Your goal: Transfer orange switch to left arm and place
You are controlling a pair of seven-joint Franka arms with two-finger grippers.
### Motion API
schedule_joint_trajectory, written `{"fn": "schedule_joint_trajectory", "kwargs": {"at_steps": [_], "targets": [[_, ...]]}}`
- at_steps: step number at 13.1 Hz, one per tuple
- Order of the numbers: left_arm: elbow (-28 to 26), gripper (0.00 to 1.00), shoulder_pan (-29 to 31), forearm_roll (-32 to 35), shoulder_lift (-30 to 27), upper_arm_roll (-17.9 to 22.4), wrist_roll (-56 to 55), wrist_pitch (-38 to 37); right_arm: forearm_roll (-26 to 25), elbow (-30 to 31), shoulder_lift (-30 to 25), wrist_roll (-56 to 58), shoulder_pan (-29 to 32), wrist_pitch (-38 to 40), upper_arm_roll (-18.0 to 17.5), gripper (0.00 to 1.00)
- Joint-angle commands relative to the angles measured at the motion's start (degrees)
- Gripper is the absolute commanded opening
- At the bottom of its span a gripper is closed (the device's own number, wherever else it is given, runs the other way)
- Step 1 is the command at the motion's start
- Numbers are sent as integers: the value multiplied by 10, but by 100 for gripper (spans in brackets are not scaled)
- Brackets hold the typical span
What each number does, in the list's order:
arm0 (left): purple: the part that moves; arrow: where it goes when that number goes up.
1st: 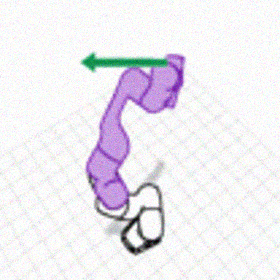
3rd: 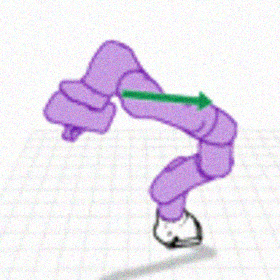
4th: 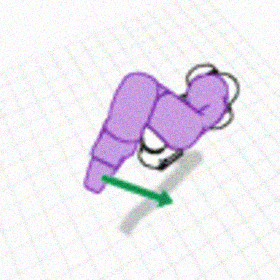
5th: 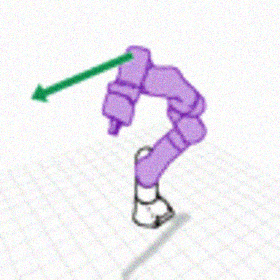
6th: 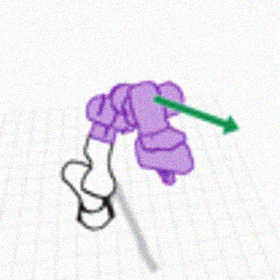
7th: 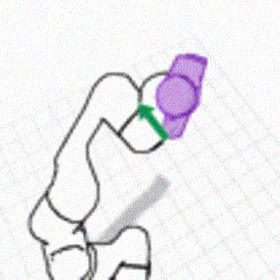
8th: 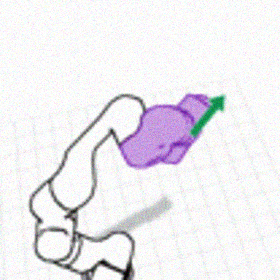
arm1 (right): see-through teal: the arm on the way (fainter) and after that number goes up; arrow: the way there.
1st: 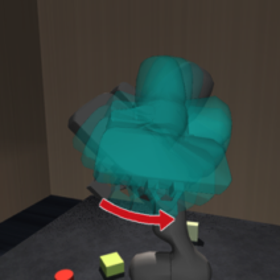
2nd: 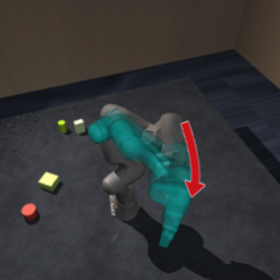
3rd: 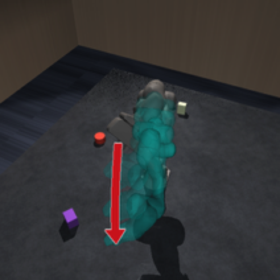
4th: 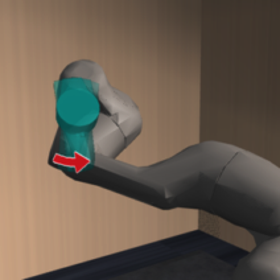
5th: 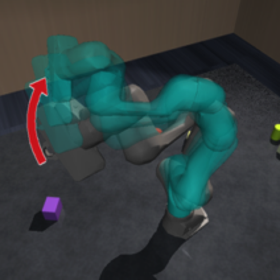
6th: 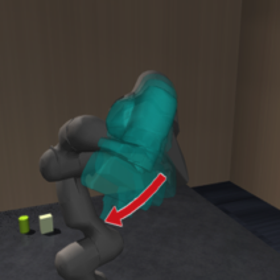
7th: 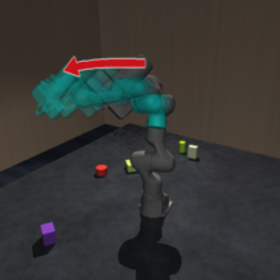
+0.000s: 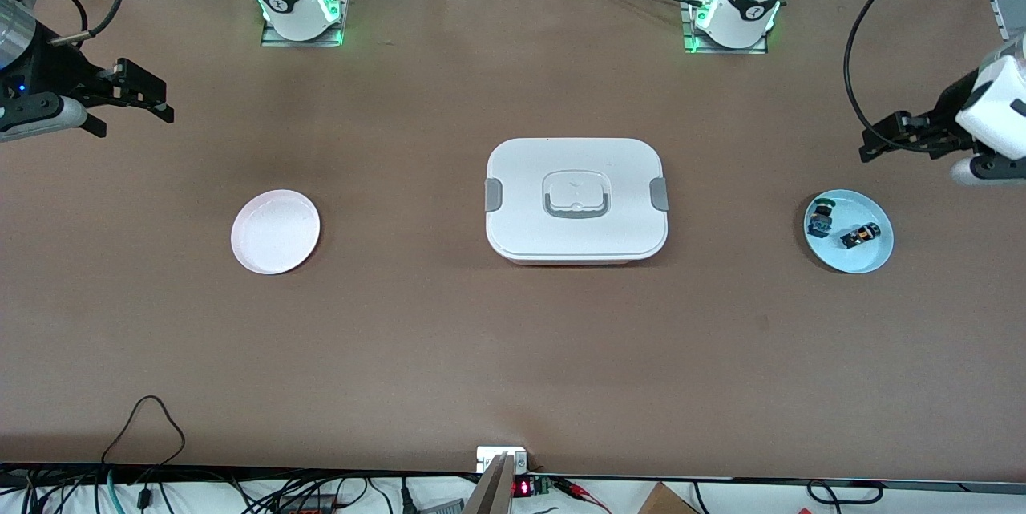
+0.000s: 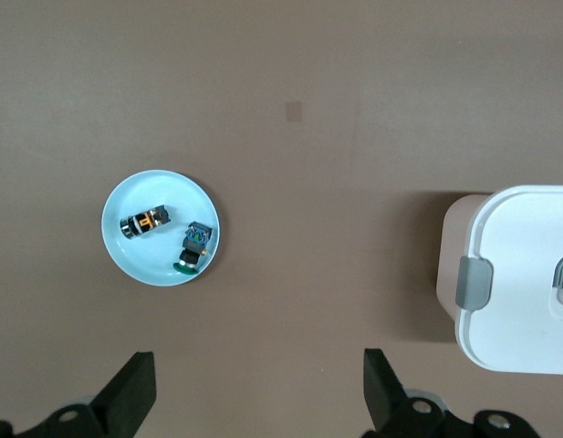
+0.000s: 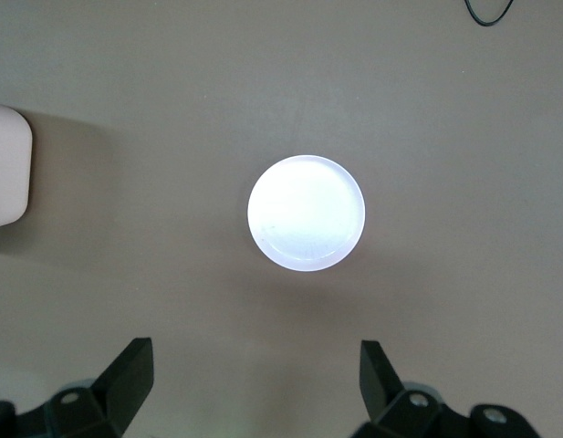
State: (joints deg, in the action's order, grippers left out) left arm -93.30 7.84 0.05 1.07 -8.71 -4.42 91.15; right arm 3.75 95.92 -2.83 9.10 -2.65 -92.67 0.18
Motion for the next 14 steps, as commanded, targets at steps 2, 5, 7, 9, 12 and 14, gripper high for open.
{"fn": "schedule_joint_trajectory", "kwargs": {"at_steps": [2,5,7,9,12,14], "targets": [[-32,100,-75,0,-29,67,1,17,-10,-10,0,-14,-9,7,0,100],[-28,100,-85,1,-26,73,26,17,-10,-10,1,-14,-8,7,0,100],[-25,100,-77,0,-17,72,43,17,-10,-10,1,-13,-8,7,0,100],[-25,100,-76,0,-16,67,31,10,-10,-10,1,-13,-8,7,0,100],[-21,100,-74,0,-14,69,34,3,-9,-10,1,-14,-8,9,0,100],[-14,100,-74,0,-9,68,35,3,-9,-10,1,-14,-8,10,0,100]]}}
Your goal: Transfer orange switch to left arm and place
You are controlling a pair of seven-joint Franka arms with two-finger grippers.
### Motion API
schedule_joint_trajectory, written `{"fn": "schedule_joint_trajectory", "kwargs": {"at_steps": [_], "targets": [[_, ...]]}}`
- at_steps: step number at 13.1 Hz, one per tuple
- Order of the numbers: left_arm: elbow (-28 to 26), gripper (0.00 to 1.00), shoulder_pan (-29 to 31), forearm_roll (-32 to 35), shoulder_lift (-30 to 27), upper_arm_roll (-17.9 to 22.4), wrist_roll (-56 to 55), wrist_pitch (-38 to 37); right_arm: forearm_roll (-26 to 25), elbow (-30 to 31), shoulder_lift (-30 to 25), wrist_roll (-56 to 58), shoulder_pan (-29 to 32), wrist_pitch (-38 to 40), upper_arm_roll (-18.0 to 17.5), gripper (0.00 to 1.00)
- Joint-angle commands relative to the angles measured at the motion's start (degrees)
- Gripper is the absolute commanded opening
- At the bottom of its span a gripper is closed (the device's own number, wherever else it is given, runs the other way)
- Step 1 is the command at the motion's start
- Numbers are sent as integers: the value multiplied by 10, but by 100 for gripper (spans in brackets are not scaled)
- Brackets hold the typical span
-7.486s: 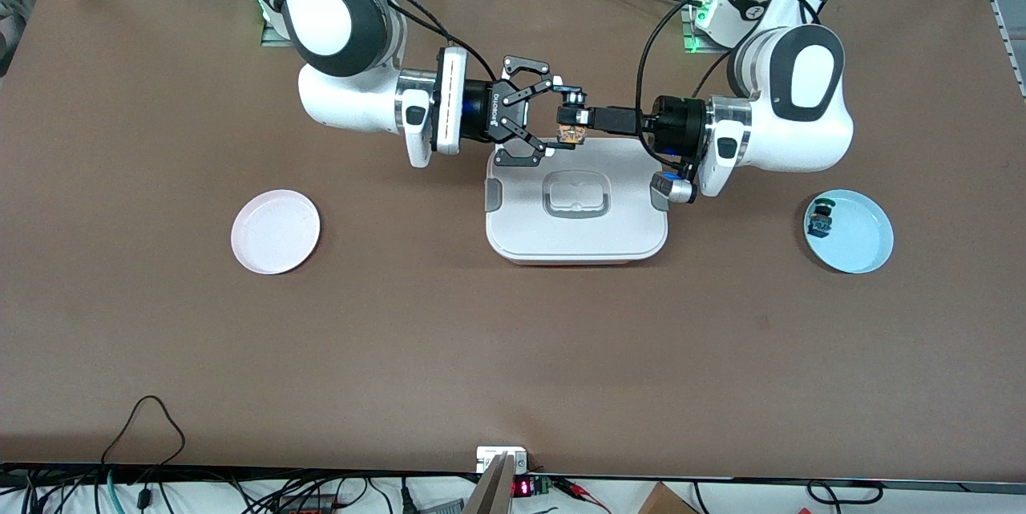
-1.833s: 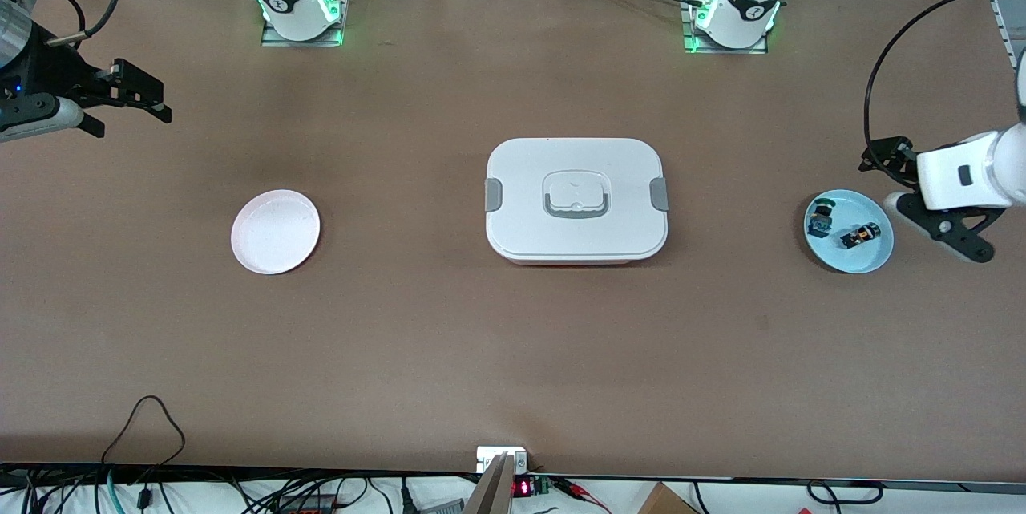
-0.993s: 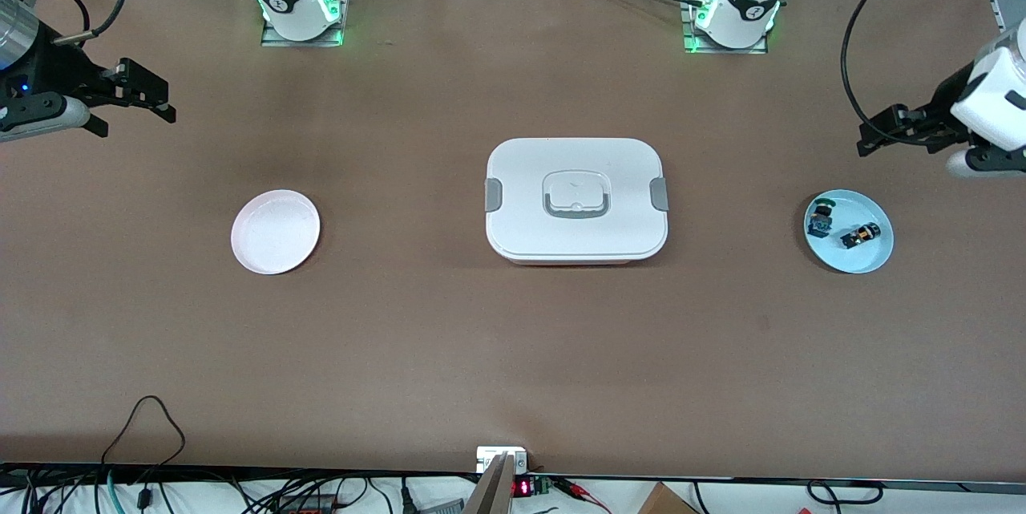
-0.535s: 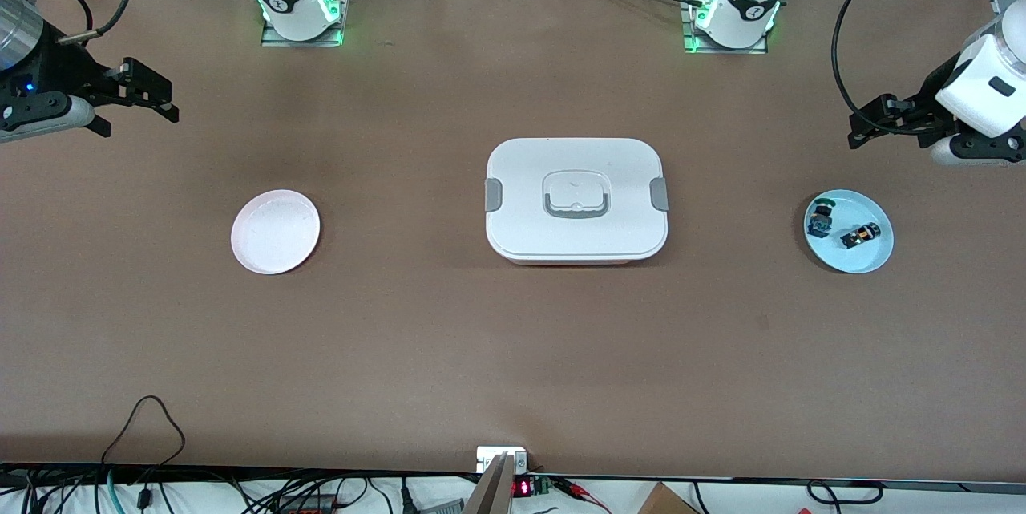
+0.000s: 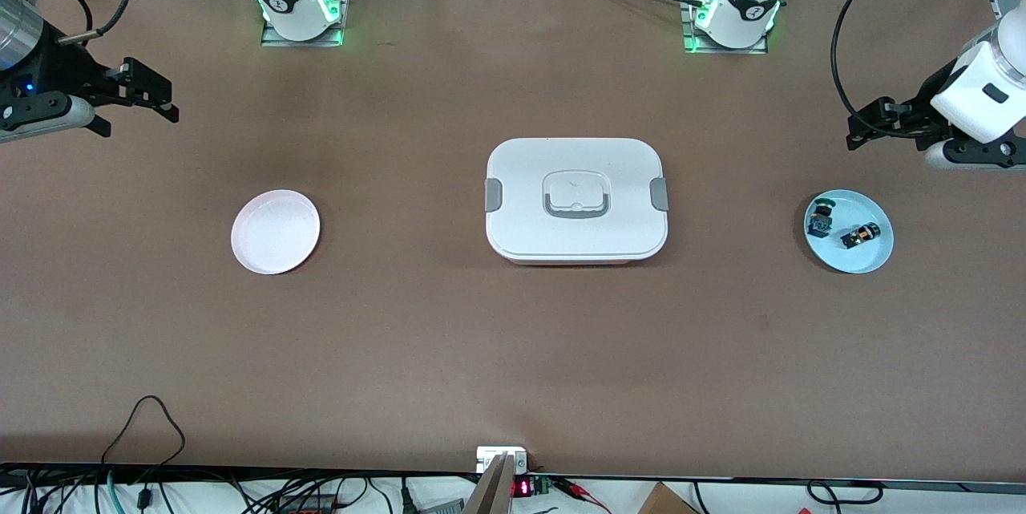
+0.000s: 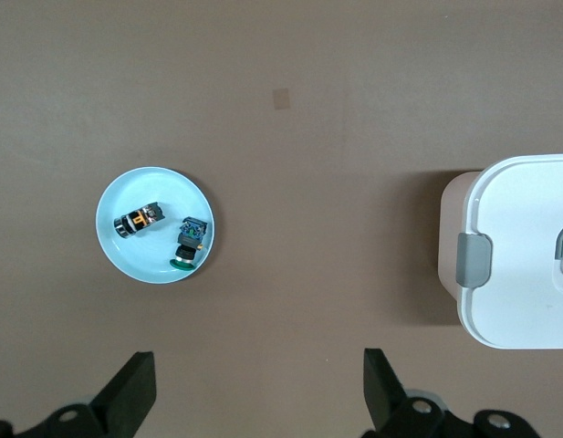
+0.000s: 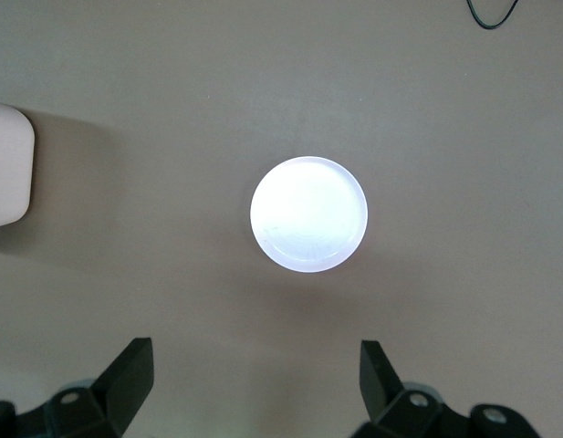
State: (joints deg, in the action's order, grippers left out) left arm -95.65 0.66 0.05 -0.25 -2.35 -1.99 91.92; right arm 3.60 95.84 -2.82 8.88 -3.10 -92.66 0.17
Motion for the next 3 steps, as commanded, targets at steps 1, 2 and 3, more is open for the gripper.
{"fn": "schedule_joint_trajectory", "kwargs": {"at_steps": [1,2,3], "targets": [[9,100,-2,0,5,5,11,-5,-8,-9,1,-11,-3,10,0,100],[11,100,-2,-1,5,4,10,-5,-9,-9,0,-11,-4,10,0,100],[16,100,-3,0,6,4,8,-7,-9,-9,0,-11,-4,10,0,100]]}}
